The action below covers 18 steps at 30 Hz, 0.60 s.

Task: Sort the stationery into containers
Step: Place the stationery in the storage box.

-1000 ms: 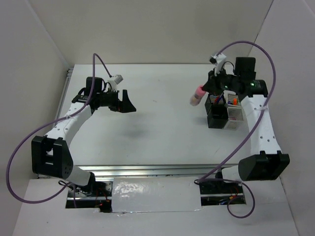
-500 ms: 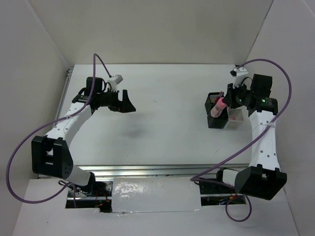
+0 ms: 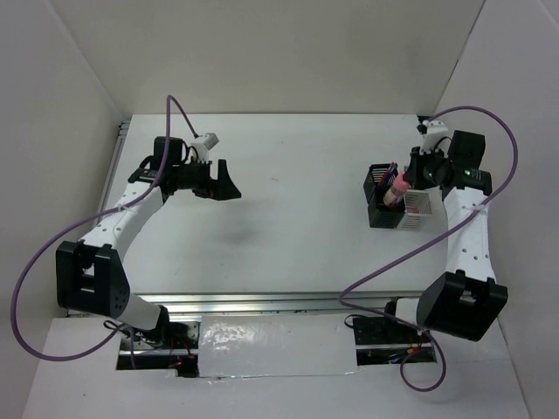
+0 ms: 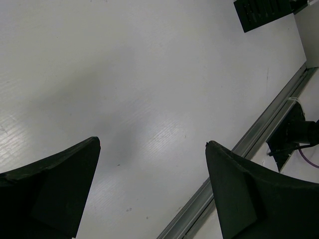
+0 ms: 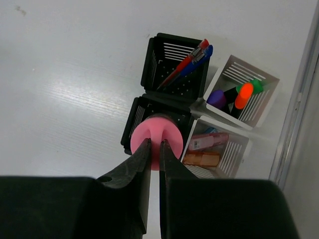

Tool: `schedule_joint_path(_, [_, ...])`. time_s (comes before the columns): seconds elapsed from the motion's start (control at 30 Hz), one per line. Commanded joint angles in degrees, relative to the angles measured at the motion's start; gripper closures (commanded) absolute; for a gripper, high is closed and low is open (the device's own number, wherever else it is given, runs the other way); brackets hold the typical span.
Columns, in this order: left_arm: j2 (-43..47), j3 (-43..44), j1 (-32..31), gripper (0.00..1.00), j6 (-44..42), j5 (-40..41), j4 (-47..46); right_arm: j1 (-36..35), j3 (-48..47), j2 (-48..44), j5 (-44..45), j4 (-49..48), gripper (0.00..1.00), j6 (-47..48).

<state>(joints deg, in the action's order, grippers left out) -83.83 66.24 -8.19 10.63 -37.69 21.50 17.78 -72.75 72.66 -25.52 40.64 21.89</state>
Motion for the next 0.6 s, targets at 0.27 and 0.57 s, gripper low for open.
schedule_joint_path(0.27, [0.43, 0.82, -0.34, 0.01, -0.88, -0.45, -1.37, 0.33, 1.03, 1.6, -1.11, -4.17, 1.0, 0.43])
schedule_joint_path(0.57, [-0.81, 1.97, -0.43, 0.01, -1.23, -0.01, -0.49, -1.78, 5.77, 3.54, -0.5, -9.25, 1.0, -0.09])
